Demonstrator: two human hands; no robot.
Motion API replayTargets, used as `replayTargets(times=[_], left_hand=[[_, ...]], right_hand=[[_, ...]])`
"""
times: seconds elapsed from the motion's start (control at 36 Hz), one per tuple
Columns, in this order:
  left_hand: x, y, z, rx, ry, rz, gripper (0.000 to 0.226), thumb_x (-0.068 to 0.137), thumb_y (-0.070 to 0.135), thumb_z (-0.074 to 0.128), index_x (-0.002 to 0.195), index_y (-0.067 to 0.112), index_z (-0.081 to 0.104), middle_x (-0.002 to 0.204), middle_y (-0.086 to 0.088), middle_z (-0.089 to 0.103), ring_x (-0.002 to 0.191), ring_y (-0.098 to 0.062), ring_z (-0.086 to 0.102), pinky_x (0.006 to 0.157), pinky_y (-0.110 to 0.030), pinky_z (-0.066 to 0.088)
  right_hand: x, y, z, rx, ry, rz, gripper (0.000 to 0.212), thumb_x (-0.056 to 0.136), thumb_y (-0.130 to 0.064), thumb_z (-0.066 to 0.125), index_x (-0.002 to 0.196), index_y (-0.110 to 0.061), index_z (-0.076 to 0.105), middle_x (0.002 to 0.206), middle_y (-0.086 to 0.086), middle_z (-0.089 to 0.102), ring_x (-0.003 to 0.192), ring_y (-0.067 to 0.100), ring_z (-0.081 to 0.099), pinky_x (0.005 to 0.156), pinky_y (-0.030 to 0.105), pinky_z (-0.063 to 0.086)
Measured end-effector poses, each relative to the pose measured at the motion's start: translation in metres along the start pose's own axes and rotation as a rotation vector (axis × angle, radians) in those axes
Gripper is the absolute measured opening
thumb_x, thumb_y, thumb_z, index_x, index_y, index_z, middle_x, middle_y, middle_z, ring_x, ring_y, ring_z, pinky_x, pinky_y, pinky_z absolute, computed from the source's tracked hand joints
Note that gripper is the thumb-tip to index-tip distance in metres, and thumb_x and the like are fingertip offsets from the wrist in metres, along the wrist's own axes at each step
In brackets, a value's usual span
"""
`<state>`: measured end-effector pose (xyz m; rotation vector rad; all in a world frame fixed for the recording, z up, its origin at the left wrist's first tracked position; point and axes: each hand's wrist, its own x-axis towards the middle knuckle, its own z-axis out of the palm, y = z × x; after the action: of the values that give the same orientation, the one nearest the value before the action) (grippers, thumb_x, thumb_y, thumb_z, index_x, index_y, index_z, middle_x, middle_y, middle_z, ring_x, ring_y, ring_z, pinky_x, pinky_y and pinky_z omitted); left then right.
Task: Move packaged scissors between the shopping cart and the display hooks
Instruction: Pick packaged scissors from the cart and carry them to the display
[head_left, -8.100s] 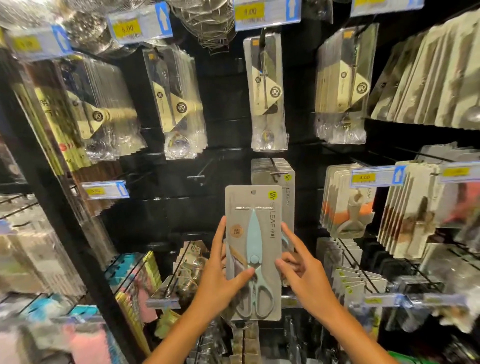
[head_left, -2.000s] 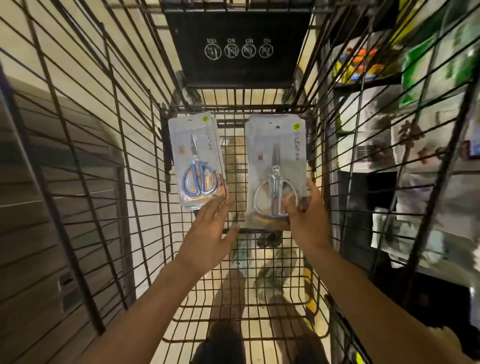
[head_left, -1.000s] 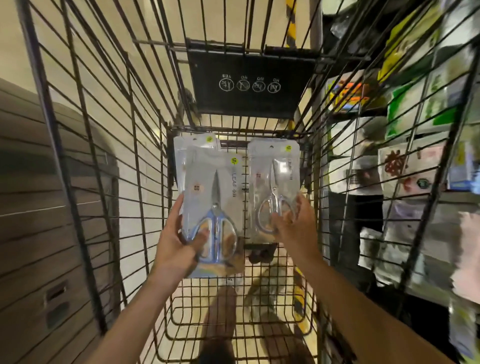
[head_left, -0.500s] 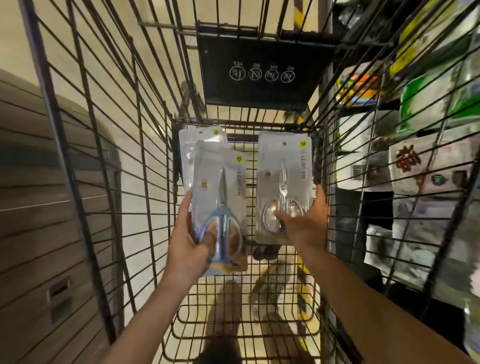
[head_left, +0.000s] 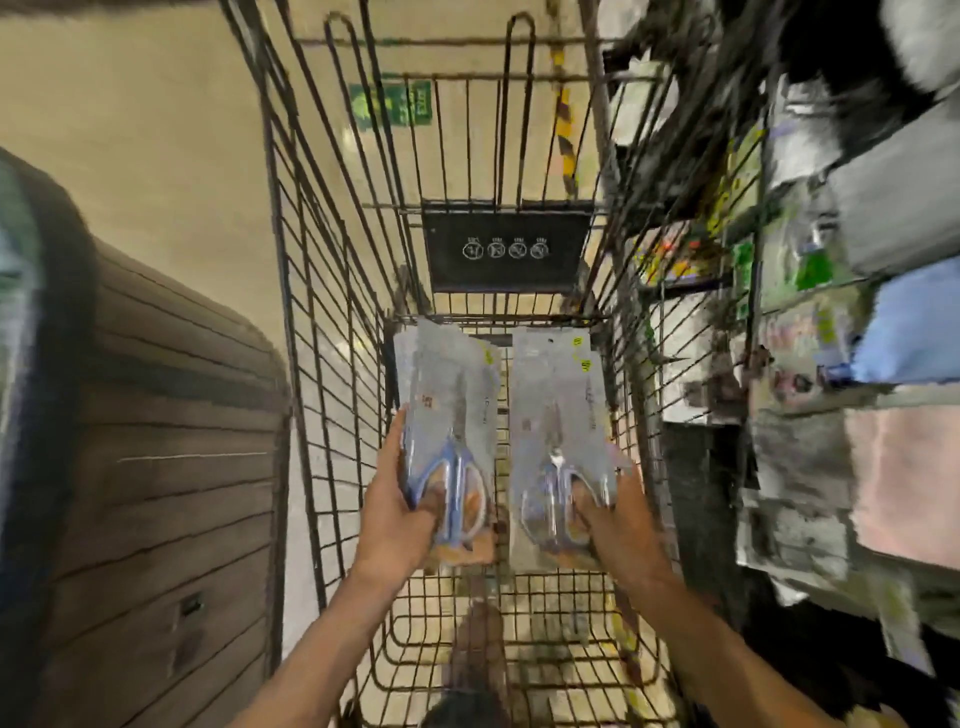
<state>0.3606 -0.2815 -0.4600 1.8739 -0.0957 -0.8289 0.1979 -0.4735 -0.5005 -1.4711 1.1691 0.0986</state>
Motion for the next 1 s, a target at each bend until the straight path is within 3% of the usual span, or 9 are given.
replayTargets(times=[0.08,0.19,0.28,0.36,0.42,0.56,0.69,0.86,1.0], left_hand=[[-0.039,0.028,-0.006,0.009,-0.018,0.065,0.085,0.089,-0.021,0.058,0.156,0.025,0.032,0.152,-0.003,0.049,0.137,-0.021,0.051,0.104,-0.034,0.052],[-0.11,0.072,-0.009,0.047,0.026,0.153,0.086,0.087,-0.023,0.06,0.156,0.017,0.03,0.151,-0.006,0.049,0.136,-0.022,0.051,0.095,-0.01,0.05],[-0.175,0.094,-0.012,0.023,0.061,0.196,0.085,0.09,-0.014,0.064,0.154,0.031,0.032,0.146,0.008,0.052,0.134,-0.014,0.052,0.101,-0.015,0.048],[-0.242,0.117,-0.014,0.027,0.038,0.276,0.078,0.094,-0.001,0.066,0.154,0.035,0.031,0.145,0.019,0.049,0.13,-0.004,0.052,0.109,-0.031,0.048],[-0.276,0.122,-0.017,0.004,0.003,0.311,0.077,0.092,-0.002,0.067,0.154,0.031,0.033,0.147,0.016,0.049,0.128,0.001,0.054,0.103,-0.022,0.05],[-0.338,0.138,-0.016,0.062,-0.034,0.377,0.08,0.089,0.014,0.074,0.153,0.039,0.033,0.14,0.019,0.055,0.116,0.011,0.059,0.093,-0.018,0.054],[-0.376,0.156,-0.01,0.081,-0.109,0.444,0.087,0.085,0.016,0.078,0.151,0.048,0.031,0.143,0.015,0.054,0.121,-0.002,0.061,0.094,-0.033,0.058],[-0.406,0.177,0.004,0.105,-0.215,0.521,0.082,0.085,0.021,0.078,0.144,0.055,0.032,0.129,0.028,0.054,0.106,0.01,0.063,0.077,-0.007,0.054],[-0.418,0.189,0.001,0.102,-0.324,0.572,0.08,0.085,0.021,0.077,0.141,0.058,0.033,0.132,0.022,0.055,0.107,0.011,0.061,0.086,-0.017,0.055]], right_hand=[[-0.053,-0.02,-0.021,0.116,-0.014,-0.074,0.057,0.099,-0.012,0.063,0.148,-0.026,0.038,0.133,-0.002,0.061,0.113,0.013,0.067,0.073,0.016,0.057],[-0.132,-0.038,-0.055,0.175,-0.024,-0.14,0.048,0.1,-0.01,0.061,0.142,-0.022,0.042,0.129,-0.004,0.061,0.092,-0.007,0.068,0.067,0.019,0.058],[-0.195,-0.045,-0.082,0.178,0.014,-0.167,0.046,0.097,-0.015,0.067,0.136,-0.021,0.043,0.115,-0.002,0.064,0.079,-0.003,0.069,0.055,0.022,0.057],[-0.258,-0.051,-0.111,0.212,0.055,-0.254,0.049,0.098,-0.006,0.063,0.137,-0.024,0.039,0.11,-0.005,0.06,0.094,0.012,0.058,0.061,0.009,0.05],[-0.295,-0.042,-0.124,0.257,0.045,-0.278,0.051,0.098,-0.003,0.062,0.139,-0.021,0.038,0.118,0.0,0.058,0.102,0.016,0.055,0.061,0.003,0.049],[-0.369,-0.011,-0.153,0.324,0.086,-0.388,0.055,0.096,-0.014,0.066,0.137,-0.039,0.04,0.137,-0.005,0.06,0.109,0.028,0.071,0.084,0.036,0.059],[-0.416,0.001,-0.175,0.383,0.15,-0.431,0.079,0.091,0.0,0.068,0.154,-0.031,0.031,0.142,-0.005,0.059,0.124,0.014,0.063,0.099,0.032,0.055],[-0.462,0.007,-0.183,0.492,0.282,-0.509,0.077,0.089,-0.01,0.074,0.149,-0.043,0.038,0.147,-0.009,0.055,0.132,0.015,0.056,0.105,0.043,0.051],[-0.496,0.011,-0.179,0.544,0.43,-0.551,0.076,0.085,0.006,0.074,0.146,-0.023,0.039,0.135,-0.007,0.062,0.115,-0.001,0.064,0.083,0.017,0.055]])
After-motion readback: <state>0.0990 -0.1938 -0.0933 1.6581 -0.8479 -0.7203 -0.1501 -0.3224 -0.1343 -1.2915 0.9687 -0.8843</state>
